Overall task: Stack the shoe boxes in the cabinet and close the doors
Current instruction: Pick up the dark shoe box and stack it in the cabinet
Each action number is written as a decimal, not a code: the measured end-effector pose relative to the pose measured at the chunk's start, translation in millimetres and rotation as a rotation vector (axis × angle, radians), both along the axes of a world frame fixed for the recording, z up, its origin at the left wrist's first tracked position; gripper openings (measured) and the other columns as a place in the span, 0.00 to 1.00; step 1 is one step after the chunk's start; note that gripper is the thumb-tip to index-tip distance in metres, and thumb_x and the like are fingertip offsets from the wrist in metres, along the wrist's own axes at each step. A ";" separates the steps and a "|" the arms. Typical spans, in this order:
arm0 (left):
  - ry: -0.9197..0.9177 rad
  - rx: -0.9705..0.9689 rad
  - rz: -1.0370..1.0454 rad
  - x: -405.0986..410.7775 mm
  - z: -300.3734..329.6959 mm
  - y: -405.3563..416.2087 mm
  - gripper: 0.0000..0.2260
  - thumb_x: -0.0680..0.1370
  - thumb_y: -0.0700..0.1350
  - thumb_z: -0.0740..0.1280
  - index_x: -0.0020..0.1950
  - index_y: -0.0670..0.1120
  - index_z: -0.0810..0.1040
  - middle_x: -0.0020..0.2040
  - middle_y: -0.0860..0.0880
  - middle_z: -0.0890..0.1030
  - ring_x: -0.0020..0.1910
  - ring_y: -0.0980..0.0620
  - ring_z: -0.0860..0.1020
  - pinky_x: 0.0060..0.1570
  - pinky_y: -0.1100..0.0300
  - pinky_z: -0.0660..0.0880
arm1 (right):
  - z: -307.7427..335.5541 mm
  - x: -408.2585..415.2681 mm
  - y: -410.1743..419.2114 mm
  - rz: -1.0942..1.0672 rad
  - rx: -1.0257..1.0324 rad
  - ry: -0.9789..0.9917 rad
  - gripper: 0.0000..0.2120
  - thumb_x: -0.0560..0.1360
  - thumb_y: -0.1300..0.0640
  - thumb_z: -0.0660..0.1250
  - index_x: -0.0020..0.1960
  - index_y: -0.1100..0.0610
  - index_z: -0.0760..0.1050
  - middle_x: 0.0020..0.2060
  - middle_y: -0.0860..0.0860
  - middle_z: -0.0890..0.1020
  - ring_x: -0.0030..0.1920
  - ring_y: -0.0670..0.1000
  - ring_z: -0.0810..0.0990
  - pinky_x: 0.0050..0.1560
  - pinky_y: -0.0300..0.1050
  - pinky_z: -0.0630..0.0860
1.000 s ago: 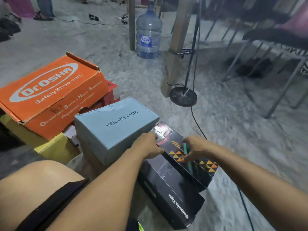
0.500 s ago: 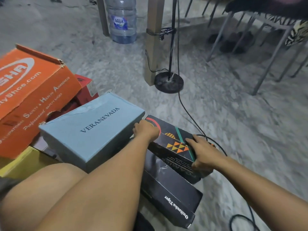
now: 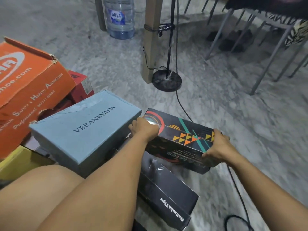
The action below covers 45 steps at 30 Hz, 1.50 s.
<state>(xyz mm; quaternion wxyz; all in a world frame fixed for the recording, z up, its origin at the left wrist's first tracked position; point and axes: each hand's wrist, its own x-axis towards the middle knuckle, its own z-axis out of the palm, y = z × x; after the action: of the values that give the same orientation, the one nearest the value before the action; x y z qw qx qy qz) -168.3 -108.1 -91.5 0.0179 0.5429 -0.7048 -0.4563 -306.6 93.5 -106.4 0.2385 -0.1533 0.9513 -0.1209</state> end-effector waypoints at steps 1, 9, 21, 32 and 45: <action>0.039 0.001 -0.003 -0.1 5.6 1.5 0.25 0.70 0.44 0.66 0.67 0.39 0.69 0.66 0.41 0.72 0.67 0.40 0.68 0.65 0.50 0.70 | 12.5 -7.2 0.7 -0.003 -0.017 0.040 0.46 0.52 0.57 0.80 0.64 0.54 0.61 0.59 0.58 0.66 0.53 0.60 0.76 0.56 0.55 0.78; 0.604 0.118 0.144 3.0 72.7 -8.5 0.25 0.62 0.37 0.70 0.59 0.42 0.73 0.49 0.46 0.80 0.41 0.51 0.79 0.29 0.65 0.74 | 120.8 -48.6 0.8 -0.065 -0.431 0.212 0.57 0.49 0.56 0.84 0.72 0.54 0.59 0.65 0.57 0.71 0.62 0.59 0.73 0.61 0.53 0.74; 0.997 -0.177 0.266 99.1 186.9 -82.4 0.38 0.64 0.37 0.76 0.73 0.48 0.69 0.62 0.57 0.75 0.55 0.52 0.79 0.45 0.63 0.77 | 211.5 3.1 -96.6 -0.101 -1.169 0.170 0.50 0.40 0.37 0.83 0.56 0.55 0.70 0.53 0.54 0.80 0.51 0.52 0.83 0.50 0.55 0.82; 0.826 -0.499 0.530 245.3 229.2 -140.3 0.26 0.58 0.41 0.79 0.55 0.41 0.81 0.49 0.46 0.81 0.48 0.51 0.77 0.45 0.63 0.73 | 243.7 102.2 -220.1 0.193 -1.346 -0.023 0.30 0.59 0.52 0.82 0.58 0.51 0.77 0.53 0.53 0.83 0.51 0.53 0.83 0.54 0.55 0.81; 0.664 -0.463 0.520 429.6 223.7 -130.4 0.46 0.57 0.42 0.81 0.74 0.46 0.68 0.74 0.45 0.68 0.72 0.52 0.67 0.68 0.55 0.65 | 263.0 239.5 -271.2 1.117 -0.926 -0.304 0.42 0.57 0.61 0.82 0.64 0.41 0.68 0.52 0.42 0.83 0.47 0.38 0.83 0.45 0.33 0.79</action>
<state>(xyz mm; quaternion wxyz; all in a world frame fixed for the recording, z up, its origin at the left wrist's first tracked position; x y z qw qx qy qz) 261.3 -238.6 132.2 0.4762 0.5077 -0.5848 -0.4164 -67.0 -177.7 156.6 0.3046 -0.6808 0.5398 -0.3904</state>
